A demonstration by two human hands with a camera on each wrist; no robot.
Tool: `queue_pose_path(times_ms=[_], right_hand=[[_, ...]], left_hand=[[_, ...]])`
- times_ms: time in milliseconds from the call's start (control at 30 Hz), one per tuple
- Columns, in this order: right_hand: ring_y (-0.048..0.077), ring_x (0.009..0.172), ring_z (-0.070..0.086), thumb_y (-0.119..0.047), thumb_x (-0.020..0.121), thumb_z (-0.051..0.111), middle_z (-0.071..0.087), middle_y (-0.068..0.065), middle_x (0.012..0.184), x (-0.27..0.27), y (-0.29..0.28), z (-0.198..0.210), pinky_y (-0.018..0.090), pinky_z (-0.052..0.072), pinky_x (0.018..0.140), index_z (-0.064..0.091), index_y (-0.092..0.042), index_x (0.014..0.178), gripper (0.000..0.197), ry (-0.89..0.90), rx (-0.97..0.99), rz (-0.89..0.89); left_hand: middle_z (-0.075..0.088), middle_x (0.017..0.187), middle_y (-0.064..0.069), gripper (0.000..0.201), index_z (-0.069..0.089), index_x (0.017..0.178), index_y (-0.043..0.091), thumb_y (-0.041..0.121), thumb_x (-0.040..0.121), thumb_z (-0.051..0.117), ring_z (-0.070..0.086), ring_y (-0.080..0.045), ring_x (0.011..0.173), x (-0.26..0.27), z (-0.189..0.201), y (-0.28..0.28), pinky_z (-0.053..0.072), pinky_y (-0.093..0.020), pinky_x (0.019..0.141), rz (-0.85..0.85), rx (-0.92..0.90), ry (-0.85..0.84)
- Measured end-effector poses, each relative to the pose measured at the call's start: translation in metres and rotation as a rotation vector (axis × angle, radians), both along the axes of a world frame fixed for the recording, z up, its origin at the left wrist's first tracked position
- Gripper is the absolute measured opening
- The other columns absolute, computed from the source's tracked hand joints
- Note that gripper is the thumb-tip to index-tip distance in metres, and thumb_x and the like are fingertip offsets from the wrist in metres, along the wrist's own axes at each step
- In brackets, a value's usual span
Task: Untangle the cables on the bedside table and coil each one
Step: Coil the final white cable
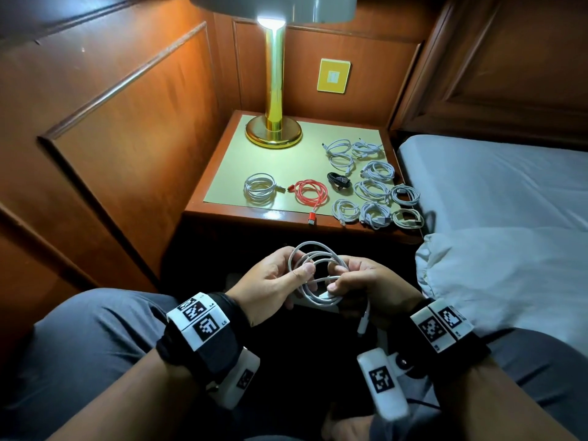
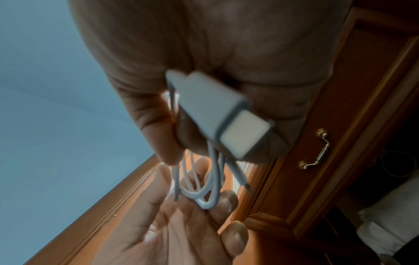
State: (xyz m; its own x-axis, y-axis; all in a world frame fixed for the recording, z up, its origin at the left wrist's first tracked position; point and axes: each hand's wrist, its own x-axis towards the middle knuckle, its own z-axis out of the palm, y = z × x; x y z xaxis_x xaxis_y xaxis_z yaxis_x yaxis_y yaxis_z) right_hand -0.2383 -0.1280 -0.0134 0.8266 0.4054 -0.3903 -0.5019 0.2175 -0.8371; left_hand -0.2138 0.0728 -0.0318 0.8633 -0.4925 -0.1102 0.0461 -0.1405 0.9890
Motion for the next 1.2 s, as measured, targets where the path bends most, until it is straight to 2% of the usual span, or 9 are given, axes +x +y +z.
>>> queue_pose_path(times_ms=[100, 233, 367, 433, 533, 667, 900, 1067, 1200], right_hand=[[0.011, 0.045, 0.033, 0.004, 0.072, 0.056, 0.042, 0.004, 0.063, -0.001, 0.001, -0.001, 0.02, 0.025, 0.037, 0.036, -0.02, 0.069, 0.032, 0.014, 0.028, 0.01], [0.016, 0.056, 0.036, 0.003, 0.072, 0.062, 0.044, 0.011, 0.075, 0.0, 0.003, -0.004, 0.021, 0.027, 0.039, 0.036, -0.021, 0.071, 0.036, 0.022, 0.044, 0.024], [0.009, 0.044, 0.035, 0.004, 0.073, 0.057, 0.04, 0.002, 0.06, -0.001, 0.003, -0.001, 0.019, 0.028, 0.037, 0.032, -0.02, 0.072, 0.035, 0.02, 0.007, 0.021], [0.009, 0.042, 0.036, 0.004, 0.073, 0.056, 0.042, 0.003, 0.061, -0.002, 0.004, 0.0, 0.019, 0.03, 0.036, 0.031, -0.02, 0.072, 0.034, 0.026, 0.018, 0.026], [0.007, 0.04, 0.033, 0.002, 0.074, 0.057, 0.043, 0.009, 0.068, -0.001, 0.004, -0.002, 0.016, 0.028, 0.036, 0.032, -0.02, 0.073, 0.033, 0.043, 0.026, 0.024], [0.005, 0.037, 0.036, 0.001, 0.078, 0.058, 0.048, 0.015, 0.079, -0.002, 0.005, -0.005, 0.016, 0.03, 0.035, 0.038, -0.019, 0.073, 0.028, 0.061, 0.1, 0.005], [0.005, 0.042, 0.042, -0.02, 0.092, 0.065, 0.058, 0.006, 0.071, -0.002, 0.014, -0.006, 0.018, 0.03, 0.036, 0.054, -0.011, 0.086, 0.015, -0.069, -0.069, -0.078], [0.01, 0.049, 0.046, -0.02, 0.094, 0.06, 0.064, 0.002, 0.074, -0.005, 0.019, -0.01, 0.021, 0.037, 0.039, 0.06, -0.001, 0.109, 0.024, -0.179, -0.219, -0.166], [0.011, 0.053, 0.049, -0.013, 0.098, 0.06, 0.063, 0.017, 0.083, -0.004, 0.021, -0.016, 0.024, 0.042, 0.045, 0.06, -0.006, 0.12, 0.023, -0.255, -0.324, -0.197]], left_hand=[[0.07, 0.08, 0.003, 0.015, 0.052, 0.097, 0.013, 0.026, 0.101, 0.055, 0.064, -0.013, 0.072, -0.003, -0.001, -0.002, 0.052, -0.029, 0.054, -0.026, 0.017, 0.003], [0.067, 0.082, 0.002, 0.016, 0.045, 0.089, 0.015, 0.021, 0.103, 0.048, 0.064, -0.011, 0.069, -0.006, -0.004, -0.007, 0.053, -0.037, 0.059, 0.002, -0.015, 0.095], [0.069, 0.073, 0.009, 0.018, 0.045, 0.087, 0.014, 0.019, 0.104, 0.046, 0.064, -0.009, 0.07, -0.004, -0.003, -0.007, 0.055, -0.042, 0.072, 0.008, 0.024, 0.047], [0.07, 0.069, 0.011, 0.017, 0.043, 0.089, 0.013, 0.02, 0.105, 0.044, 0.065, -0.007, 0.066, -0.005, -0.001, -0.007, 0.055, -0.038, 0.067, -0.011, 0.044, 0.06], [0.07, 0.068, 0.002, 0.017, 0.039, 0.091, 0.013, 0.022, 0.106, 0.042, 0.065, -0.022, 0.058, -0.007, -0.002, -0.009, 0.052, -0.036, 0.056, -0.023, 0.015, 0.086], [0.068, 0.063, 0.004, 0.02, 0.039, 0.088, 0.015, 0.024, 0.106, 0.043, 0.058, -0.02, 0.048, -0.005, -0.005, -0.011, 0.049, -0.033, 0.05, 0.028, 0.089, -0.012], [0.069, 0.077, -0.013, 0.018, 0.044, 0.092, 0.015, 0.028, 0.104, 0.047, 0.069, -0.035, 0.066, -0.003, -0.014, -0.016, 0.06, -0.054, 0.064, 0.155, 0.087, 0.006], [0.063, 0.073, -0.008, 0.012, 0.043, 0.097, 0.011, 0.019, 0.105, 0.046, 0.062, -0.028, 0.05, -0.003, -0.015, -0.017, 0.056, -0.041, 0.051, 0.199, 0.05, -0.017], [0.061, 0.069, -0.004, 0.012, 0.042, 0.096, 0.01, 0.017, 0.105, 0.047, 0.057, -0.025, 0.044, 0.0, -0.017, -0.019, 0.05, -0.036, 0.045, 0.253, 0.062, -0.045]])
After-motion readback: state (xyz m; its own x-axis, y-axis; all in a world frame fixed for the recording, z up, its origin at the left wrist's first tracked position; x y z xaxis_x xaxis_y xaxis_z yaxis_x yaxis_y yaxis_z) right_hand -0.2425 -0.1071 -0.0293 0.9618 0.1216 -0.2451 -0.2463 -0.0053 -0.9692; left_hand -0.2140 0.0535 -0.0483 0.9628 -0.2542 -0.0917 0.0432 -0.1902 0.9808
